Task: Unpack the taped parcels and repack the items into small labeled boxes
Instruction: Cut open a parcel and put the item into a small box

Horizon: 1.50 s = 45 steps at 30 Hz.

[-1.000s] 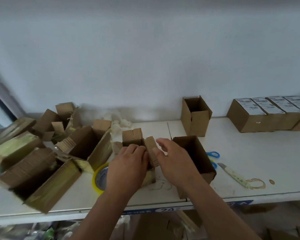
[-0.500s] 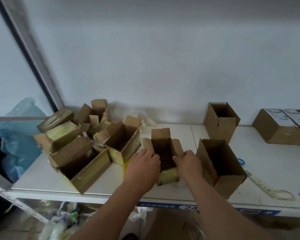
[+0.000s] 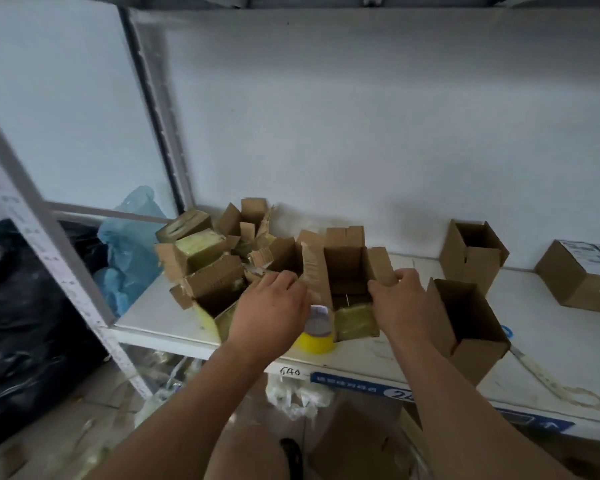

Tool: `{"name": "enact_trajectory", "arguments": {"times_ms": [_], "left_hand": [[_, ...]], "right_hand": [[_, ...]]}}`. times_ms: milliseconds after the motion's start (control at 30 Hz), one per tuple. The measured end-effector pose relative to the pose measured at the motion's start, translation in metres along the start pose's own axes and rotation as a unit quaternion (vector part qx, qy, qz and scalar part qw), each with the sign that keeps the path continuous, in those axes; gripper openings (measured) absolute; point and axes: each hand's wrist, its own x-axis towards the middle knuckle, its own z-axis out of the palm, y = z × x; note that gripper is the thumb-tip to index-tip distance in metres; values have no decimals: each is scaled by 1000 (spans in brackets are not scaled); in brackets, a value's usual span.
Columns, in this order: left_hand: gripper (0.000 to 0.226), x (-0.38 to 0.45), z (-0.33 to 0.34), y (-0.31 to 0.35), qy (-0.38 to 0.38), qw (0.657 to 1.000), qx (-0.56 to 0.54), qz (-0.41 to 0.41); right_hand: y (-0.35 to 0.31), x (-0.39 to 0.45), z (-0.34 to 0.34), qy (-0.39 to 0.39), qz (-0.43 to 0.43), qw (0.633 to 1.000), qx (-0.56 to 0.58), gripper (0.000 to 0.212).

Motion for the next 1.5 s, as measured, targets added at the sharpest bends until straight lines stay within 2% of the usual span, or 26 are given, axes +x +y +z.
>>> {"name": "enact_trajectory", "arguments": {"times_ms": [167,367,467,667,733,867,933,1000,1267,1333,1400,1500], "left_hand": [[20,-54,-57,-41,29,998,37,-51],[29,-124,-81,-93,-9,991,76,-113],[22,-153,-81,-116,-26,987,94,-129],[29,-179,-76,-153,-57,976,114,-174],[24,-178,-72,-166,-72,970,122,-199],[23,-170,-49,-195,-133,943,113,-284],[13,-165,-38,-206,-166,928,110,-316],[18,-161,-25,-218,-176,915,121,-341],[36,-153,24,-252,-270,899,64,-340],[37,-149,26,-250,-258,896,62,-357],[29,-144,23,-243,-236,903,103,-343],[21,-135,9,-223,-219,920,146,-290]], "right_hand": [[-50,-41,28,-28,4,998,63,33],[-108,-96,93,-95,-2,991,94,32],[-131,-118,130,-129,-16,987,99,34],[-160,-141,198,-189,-19,978,90,31],[-165,-141,219,-198,-15,976,88,32],[-177,-135,256,-218,-6,972,91,35],[-180,-129,275,-223,-5,971,85,38],[-183,-122,292,-229,-10,971,74,40],[-176,-103,325,-265,-13,964,30,45],[-172,-104,324,-276,-1,961,34,49],[-168,-106,319,-283,-2,959,26,50],[-159,-109,297,-271,-61,959,-46,37]]}}
